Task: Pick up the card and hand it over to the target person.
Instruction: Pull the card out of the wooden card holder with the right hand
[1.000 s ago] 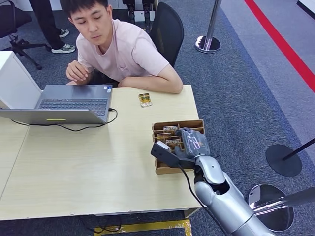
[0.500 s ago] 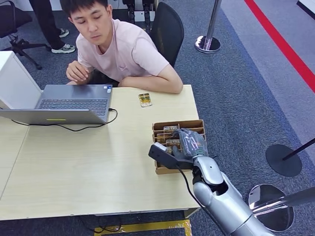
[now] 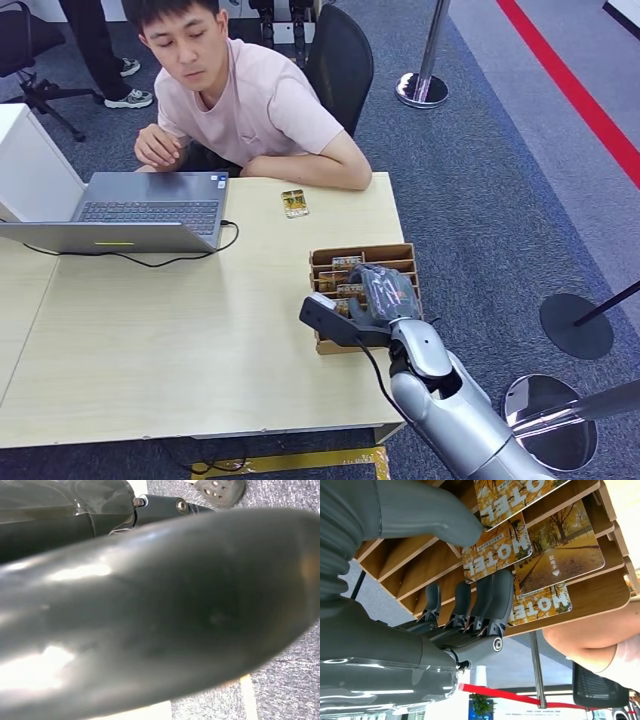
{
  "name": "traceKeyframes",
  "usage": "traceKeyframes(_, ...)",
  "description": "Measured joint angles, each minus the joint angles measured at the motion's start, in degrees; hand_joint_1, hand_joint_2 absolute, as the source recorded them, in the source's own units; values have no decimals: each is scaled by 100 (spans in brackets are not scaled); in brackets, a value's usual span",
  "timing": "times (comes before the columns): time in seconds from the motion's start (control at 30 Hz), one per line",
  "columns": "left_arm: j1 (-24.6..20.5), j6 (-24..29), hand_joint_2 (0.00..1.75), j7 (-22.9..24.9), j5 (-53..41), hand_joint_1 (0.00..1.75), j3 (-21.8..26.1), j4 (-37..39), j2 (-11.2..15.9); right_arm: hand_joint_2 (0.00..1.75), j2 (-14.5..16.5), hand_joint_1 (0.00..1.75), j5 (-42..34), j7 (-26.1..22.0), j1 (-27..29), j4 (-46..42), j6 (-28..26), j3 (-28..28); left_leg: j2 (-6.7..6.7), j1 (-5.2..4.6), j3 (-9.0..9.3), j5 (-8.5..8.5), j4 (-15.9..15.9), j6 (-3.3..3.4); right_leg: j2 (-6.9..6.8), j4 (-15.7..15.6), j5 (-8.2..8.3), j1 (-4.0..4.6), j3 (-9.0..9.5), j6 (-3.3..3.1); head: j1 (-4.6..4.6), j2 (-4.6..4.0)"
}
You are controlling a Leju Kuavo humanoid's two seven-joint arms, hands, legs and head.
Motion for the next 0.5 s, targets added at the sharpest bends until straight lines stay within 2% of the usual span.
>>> traceKeyframes(0.27, 1, 9, 0, -25, 5, 0, 10, -4, -7, 175, 30, 109, 36, 19, -23, 28, 60, 12, 2, 0, 0, 0, 0, 0, 2, 0, 0, 0, -1, 0, 0, 0)
traceKeyframes(0.5, 2, 15, 0, -52, 14, 0, 21, -4, -4, 175, 20, 108, 52, 25, -8, 34, 76, 6, 2, 0, 1, 1, -2, 1, 2, -1, 2, 0, 0, -1, 0, 0)
